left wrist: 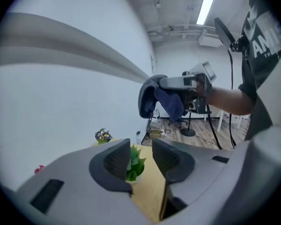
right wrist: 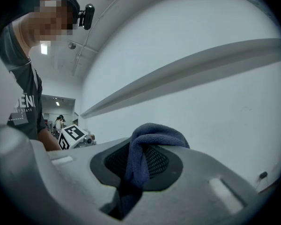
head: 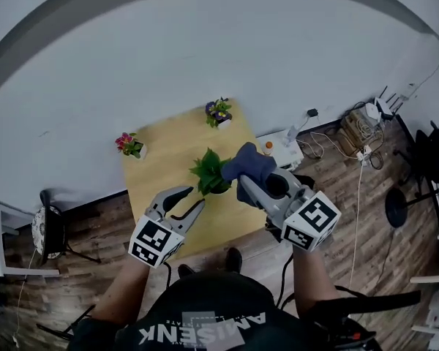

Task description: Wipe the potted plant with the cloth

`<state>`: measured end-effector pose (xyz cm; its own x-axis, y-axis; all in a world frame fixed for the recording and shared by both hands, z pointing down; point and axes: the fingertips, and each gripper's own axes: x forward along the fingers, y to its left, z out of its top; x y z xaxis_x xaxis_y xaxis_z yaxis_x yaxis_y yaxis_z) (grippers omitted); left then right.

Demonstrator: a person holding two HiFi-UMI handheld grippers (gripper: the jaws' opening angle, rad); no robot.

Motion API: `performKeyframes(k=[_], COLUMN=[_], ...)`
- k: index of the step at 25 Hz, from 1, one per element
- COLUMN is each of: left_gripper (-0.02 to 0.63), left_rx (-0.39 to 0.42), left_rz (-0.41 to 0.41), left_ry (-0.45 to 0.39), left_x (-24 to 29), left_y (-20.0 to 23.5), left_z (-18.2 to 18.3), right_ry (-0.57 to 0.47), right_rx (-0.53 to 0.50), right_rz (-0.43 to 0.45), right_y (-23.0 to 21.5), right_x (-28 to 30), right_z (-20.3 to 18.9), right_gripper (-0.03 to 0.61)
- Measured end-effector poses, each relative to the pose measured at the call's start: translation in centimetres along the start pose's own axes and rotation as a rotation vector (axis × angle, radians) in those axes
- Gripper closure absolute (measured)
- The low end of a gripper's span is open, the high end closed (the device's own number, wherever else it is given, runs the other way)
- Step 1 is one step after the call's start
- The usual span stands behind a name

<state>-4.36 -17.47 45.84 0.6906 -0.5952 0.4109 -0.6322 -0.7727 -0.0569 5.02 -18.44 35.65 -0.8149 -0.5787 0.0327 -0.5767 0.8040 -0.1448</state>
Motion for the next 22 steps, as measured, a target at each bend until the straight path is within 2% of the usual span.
performKeyframes(k=[4, 6, 8, 12, 15, 22], left_gripper=[0.519, 0.556, 0.563, 0.609, 0.612, 0.612], left_rx=[-0.073, -0.111, -0.157, -0.198, -0.192, -0.109], left_rz=[0.126, 0.185, 0.232, 0.344, 0.408, 0.512], left_ry=[-0.128, -0.163, -0.184, -0.292, -0.328, -0.327], left_x=[-5.4, -7.9, -9.9, -14.5, -17.1, -19.8], left_y=[2.6, 3.8, 5.0, 7.6, 8.8, 10.5], left_z=[1.8, 2.3, 2.7, 5.1, 6.7, 9.7], right_ry=[-0.020, -0.037, -0.050, -0.062, -0.073, -0.060], right_rx=[-0.027, -0.041, -0.054, -0.082, -0.100, -0.164], right_rz=[-0.011, -0.021, -0.031, -0.057, -0.068, -0.108], right_y=[1.3, 1.9, 2.5, 3.6, 4.4, 5.1], right_x=[0.8, 1.0, 1.2, 2.2, 2.9, 3.9], right_z=[1.5, 2.3, 3.2, 4.6, 5.4, 5.6], right_gripper=[0.526, 0.526, 0.526, 0.526, 0.526, 0.528])
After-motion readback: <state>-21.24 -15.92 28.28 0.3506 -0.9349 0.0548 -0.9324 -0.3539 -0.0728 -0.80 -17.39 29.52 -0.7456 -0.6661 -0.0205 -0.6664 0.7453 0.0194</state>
